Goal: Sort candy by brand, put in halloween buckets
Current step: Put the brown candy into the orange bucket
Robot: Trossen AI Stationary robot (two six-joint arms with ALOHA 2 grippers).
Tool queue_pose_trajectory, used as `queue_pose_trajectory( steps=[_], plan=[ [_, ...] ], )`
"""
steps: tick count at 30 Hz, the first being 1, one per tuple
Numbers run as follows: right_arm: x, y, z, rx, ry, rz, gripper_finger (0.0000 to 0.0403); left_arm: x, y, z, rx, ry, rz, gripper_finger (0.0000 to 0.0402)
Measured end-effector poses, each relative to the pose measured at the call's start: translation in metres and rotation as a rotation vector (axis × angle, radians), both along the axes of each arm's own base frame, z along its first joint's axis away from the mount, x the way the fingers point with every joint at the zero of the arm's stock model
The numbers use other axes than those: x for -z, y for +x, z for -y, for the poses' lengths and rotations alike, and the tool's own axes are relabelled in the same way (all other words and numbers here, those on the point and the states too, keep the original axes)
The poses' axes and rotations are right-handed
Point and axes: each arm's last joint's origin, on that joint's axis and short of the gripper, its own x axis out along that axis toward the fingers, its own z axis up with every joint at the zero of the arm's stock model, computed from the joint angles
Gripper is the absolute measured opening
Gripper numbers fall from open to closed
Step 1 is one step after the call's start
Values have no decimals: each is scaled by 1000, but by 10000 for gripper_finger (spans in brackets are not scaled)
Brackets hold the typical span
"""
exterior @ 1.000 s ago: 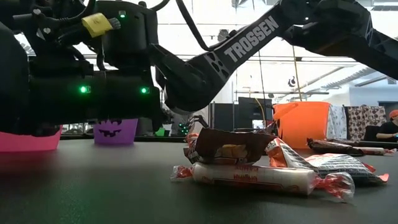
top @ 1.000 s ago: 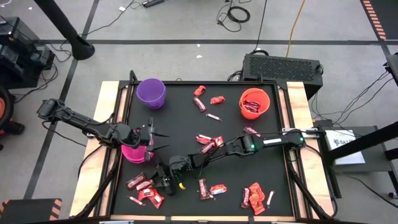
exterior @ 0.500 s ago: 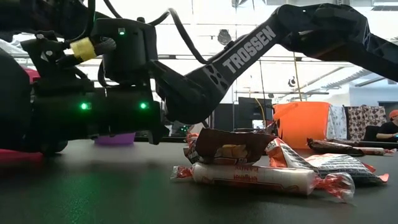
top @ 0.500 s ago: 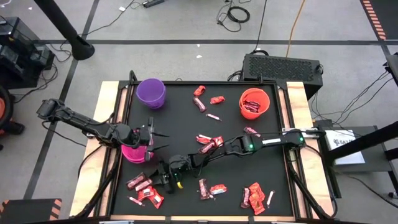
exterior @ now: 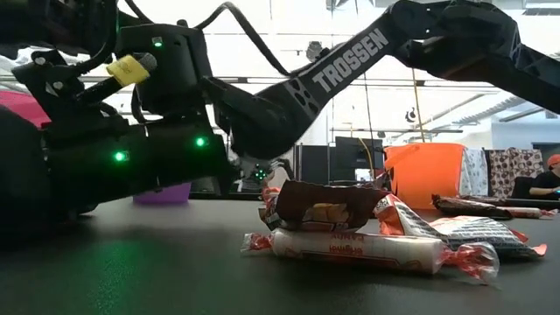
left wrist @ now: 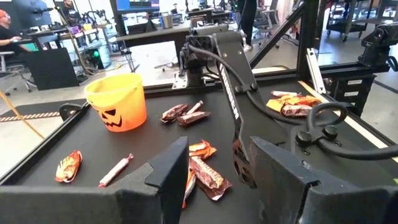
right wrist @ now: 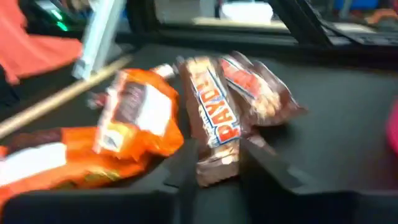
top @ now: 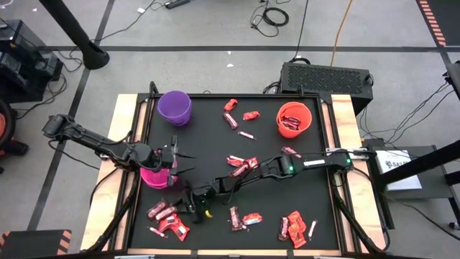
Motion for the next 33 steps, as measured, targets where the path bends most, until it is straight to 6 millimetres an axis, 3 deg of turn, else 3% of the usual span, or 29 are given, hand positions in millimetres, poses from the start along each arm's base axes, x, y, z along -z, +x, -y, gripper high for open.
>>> queue_pose_trajectory(
  steps=[6, 20, 28, 33],
  plan=[
    [-8, 1, 6, 8, -35, -11, 9, 2, 0, 0, 0, 3, -16, 176],
    [-72, -3, 9, -18, -91, -64, 1, 3, 0, 0, 2, -8, -30, 176],
    [-92, -8, 10, -28, -112, -103, 0, 3, 0, 0, 3, -20, -30, 176],
    [-109, -19, 11, -39, -145, -222, 0, 5, -1, 0, 2, -14, -51, 176]
  ],
)
